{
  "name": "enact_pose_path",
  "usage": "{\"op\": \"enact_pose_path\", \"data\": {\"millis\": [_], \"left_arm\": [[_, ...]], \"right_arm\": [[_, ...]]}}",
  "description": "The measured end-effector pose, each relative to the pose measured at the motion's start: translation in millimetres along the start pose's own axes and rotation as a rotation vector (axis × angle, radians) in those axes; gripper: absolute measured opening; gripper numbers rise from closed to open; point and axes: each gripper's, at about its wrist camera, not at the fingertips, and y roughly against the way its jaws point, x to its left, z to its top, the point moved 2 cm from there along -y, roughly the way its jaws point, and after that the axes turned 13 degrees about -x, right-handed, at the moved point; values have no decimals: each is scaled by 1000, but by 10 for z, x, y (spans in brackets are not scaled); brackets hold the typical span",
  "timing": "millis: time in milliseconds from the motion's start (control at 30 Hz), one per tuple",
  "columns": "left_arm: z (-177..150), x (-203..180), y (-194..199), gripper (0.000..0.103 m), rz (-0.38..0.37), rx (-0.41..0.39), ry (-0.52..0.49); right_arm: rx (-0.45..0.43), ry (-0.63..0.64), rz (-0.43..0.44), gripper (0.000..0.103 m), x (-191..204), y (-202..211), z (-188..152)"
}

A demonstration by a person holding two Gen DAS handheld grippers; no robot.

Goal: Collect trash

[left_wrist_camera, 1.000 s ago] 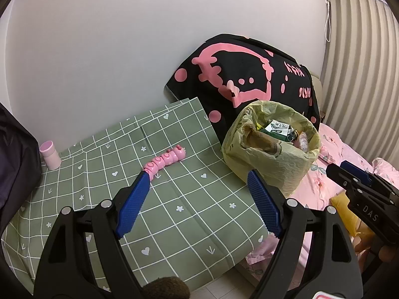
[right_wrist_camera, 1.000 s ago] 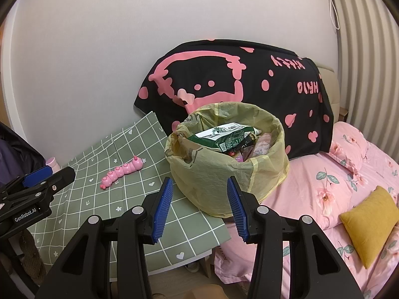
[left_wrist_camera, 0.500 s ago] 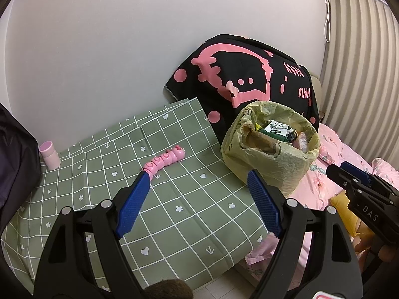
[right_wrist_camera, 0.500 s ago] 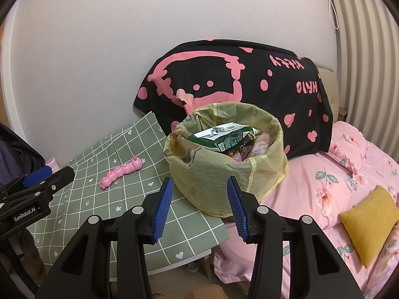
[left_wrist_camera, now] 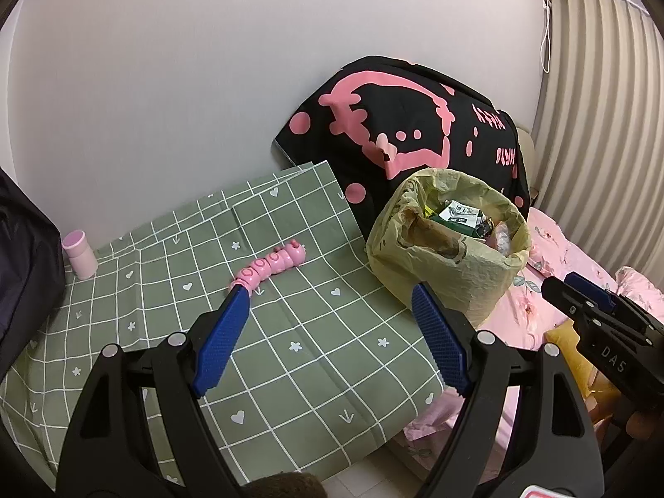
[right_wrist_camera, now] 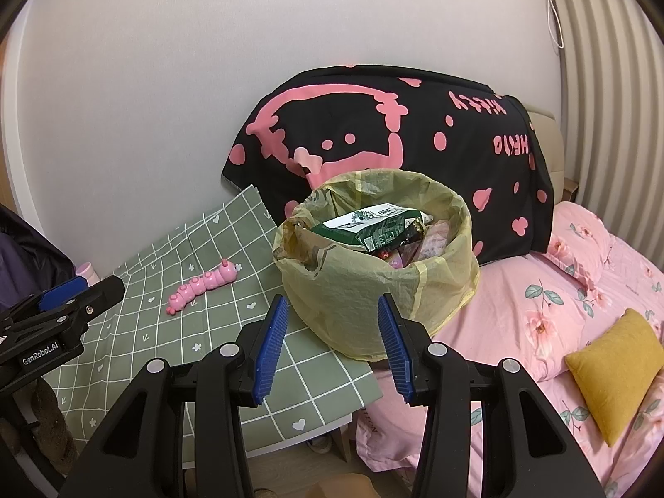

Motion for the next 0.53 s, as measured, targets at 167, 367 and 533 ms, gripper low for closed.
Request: {"op": "enact_pose_path", "data": {"millis": [167, 367, 533], "left_arm": [[-4, 11, 3, 75, 9, -11, 6], [-147, 192, -172, 76, 48, 72, 42], [-300, 1184, -454, 76, 310, 153, 174]], "right_arm": [[1, 6, -2, 43, 10, 0, -5], [27, 22, 21, 43, 85, -190, -18], [119, 109, 152, 51, 553, -738, -119]]}}
